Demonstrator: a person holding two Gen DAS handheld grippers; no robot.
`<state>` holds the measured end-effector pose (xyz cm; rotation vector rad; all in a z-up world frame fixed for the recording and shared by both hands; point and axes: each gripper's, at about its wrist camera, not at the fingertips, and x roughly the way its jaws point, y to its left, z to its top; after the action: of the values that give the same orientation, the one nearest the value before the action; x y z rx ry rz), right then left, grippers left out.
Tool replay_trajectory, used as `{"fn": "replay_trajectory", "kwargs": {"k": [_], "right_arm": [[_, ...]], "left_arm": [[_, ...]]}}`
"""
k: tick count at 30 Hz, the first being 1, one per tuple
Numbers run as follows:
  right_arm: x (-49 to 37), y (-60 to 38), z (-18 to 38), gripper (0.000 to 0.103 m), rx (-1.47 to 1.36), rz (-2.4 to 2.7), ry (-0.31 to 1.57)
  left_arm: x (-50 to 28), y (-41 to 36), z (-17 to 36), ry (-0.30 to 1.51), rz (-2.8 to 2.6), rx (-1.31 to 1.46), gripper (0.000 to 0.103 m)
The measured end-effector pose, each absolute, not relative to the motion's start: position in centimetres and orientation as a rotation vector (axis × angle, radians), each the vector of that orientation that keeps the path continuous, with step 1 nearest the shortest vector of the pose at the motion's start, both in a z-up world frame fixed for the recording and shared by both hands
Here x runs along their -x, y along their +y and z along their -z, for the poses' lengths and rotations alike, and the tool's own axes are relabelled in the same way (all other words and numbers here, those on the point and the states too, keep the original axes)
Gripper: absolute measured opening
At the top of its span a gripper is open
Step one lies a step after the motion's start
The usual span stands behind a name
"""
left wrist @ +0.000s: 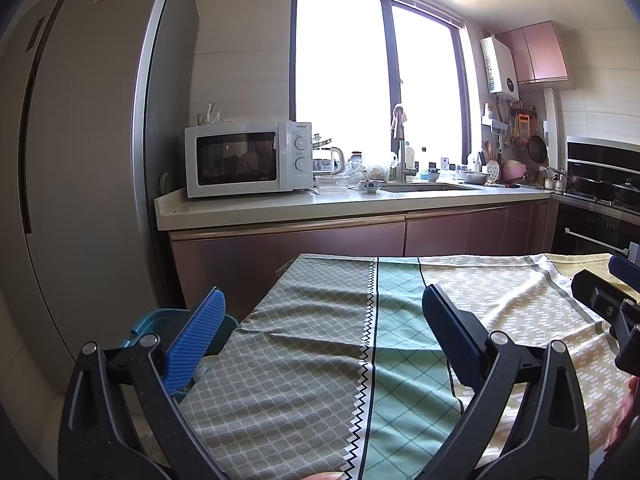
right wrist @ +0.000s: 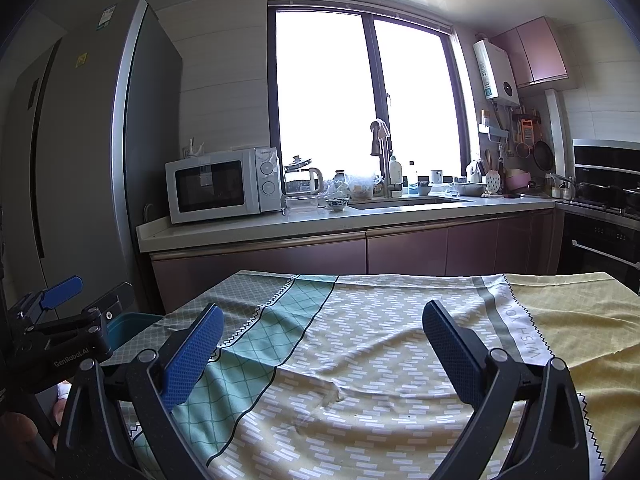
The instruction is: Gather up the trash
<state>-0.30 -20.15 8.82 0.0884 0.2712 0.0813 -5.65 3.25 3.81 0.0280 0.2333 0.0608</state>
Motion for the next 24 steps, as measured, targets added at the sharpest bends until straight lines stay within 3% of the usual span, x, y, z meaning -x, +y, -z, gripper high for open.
{"fn": "replay_trajectory", "kwargs": {"k": [24], "right_arm": [[0.23,-20.18,-8.77,0.096,-0.088,-0.081,0.273]], "left_arm": [[5.53,3.18,-3.31,0.248,-0.063,-0.021,0.097]]}}
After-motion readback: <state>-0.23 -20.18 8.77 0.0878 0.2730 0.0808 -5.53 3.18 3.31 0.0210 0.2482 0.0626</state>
